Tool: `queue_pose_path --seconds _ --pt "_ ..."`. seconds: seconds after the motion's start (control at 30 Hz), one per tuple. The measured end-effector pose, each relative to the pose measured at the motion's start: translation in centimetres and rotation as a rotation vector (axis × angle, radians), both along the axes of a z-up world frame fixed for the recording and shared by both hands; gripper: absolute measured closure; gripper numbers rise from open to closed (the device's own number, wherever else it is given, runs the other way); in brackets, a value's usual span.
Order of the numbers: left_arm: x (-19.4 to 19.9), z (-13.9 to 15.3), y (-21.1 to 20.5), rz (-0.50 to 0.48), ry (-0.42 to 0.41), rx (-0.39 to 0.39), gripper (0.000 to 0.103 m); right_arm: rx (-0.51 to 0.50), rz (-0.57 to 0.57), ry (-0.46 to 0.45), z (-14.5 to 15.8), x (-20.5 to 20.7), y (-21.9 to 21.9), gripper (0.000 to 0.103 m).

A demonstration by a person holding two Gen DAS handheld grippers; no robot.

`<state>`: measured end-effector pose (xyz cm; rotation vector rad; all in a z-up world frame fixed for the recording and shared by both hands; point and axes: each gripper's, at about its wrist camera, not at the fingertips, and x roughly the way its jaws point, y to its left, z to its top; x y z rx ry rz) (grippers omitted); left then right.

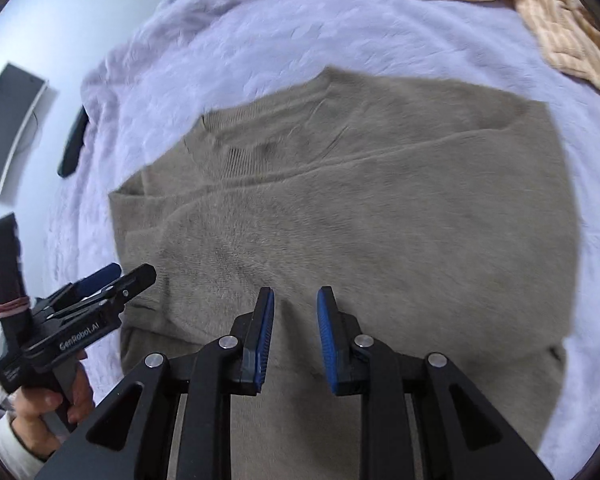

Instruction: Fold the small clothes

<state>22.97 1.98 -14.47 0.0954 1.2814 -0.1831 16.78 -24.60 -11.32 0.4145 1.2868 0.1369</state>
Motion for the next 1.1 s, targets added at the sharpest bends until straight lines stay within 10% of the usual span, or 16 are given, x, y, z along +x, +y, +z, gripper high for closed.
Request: queue_pose_path --seconds 0.43,0.57,1.1 --pt "-4.5 0.1 1.9 0.012 0.076 0.013 0.027 -0.003 0.067 0.097 0.7 -5.2 0.1 0.077" --pt "-6.5 1.1 1.5 -0.003 0.098 0.003 0.027 -0.016 0.057 0.112 2.3 -8.0 -1.3 0.049" --pt "-14.9 6.2 -1.5 0.06 0.118 0.015 0.005 -0.027 0.086 0.149 5.6 -14.5 -5.3 0.03"
